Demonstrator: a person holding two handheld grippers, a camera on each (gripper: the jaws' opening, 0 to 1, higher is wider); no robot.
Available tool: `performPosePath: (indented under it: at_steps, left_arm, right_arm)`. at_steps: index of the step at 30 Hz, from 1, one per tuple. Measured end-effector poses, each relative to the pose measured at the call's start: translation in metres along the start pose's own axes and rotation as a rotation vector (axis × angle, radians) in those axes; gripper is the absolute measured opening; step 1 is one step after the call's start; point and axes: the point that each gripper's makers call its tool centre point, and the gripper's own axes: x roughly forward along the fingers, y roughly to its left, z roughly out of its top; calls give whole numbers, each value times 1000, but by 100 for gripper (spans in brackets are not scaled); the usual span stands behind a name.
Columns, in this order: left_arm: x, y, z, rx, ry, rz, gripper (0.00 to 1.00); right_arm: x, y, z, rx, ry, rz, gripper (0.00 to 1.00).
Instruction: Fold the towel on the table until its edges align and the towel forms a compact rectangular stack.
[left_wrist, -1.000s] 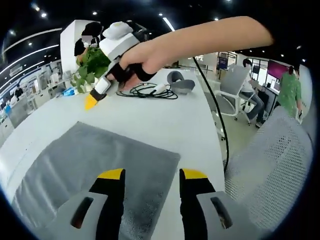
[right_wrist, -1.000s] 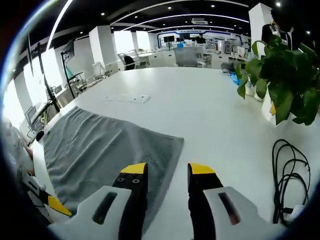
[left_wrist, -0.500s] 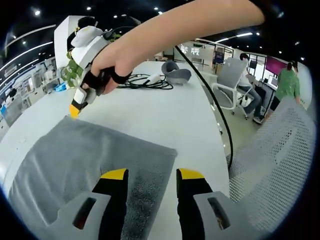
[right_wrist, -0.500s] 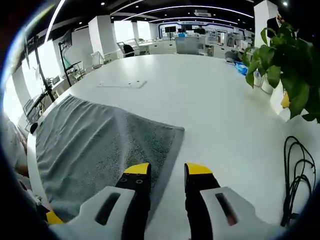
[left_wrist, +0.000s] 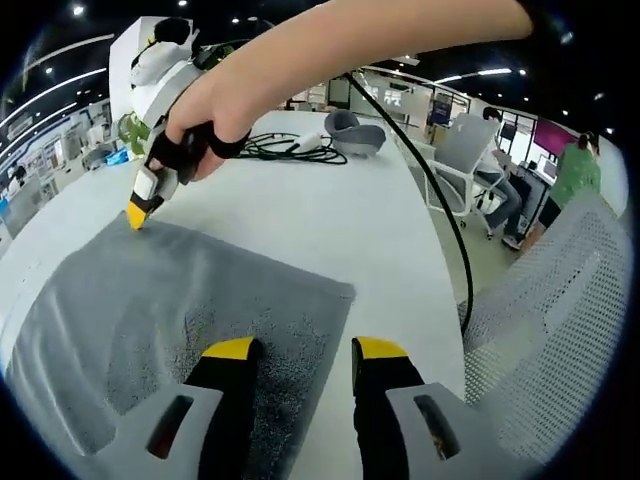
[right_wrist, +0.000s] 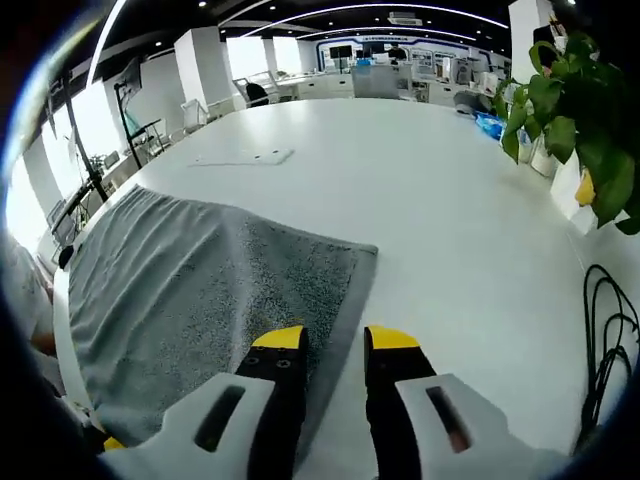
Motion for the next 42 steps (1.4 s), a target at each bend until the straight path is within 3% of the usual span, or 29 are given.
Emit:
performPosePath:
  at_steps: [2,3,8,11,18,19,20,25,32,35,42]
  left_arm:
    - [0,0,0,-3,-2,0,37]
    - [0,0,0,-1,-2,3,36]
    - [0,4,-1,17,-11,26,32]
    - [1,4,-1,-2,-20,19,32]
    - [3,-3,-1,56,-30,-17,37]
    - [3,1,-2,94,-17,6,35]
    - [3,-1,0,55,-23,4,34]
    - [5,9,1,49,-18,43,23]
    - [3,15,-2,60,27,72,5]
    - [1,15,-2,-7,18,54,4]
    - [-2,8,11,-4,8,37,3]
  right_arm:
    - [-1,2,-5,1,10,1,19]
    - [0,-1,1,-43,-20,1,18]
    - [-3,2,0,-51,7,-5,15]
    - [2,3,0,-71,11,-4,13]
    - [1,7,-1,-82,-26,-5,8]
    - [-1,9,-3,-84,-34,-4,8]
    - [-2,11,-4,-88,-39,-3,7]
    - [2,10,-3,-86,-54,-4,5]
    - [4,15,-6,-95,-15,-28,1]
    - [3,12,-7,-57,-16,-19,0]
    - [-16,9,0,-27,-48,-14,0]
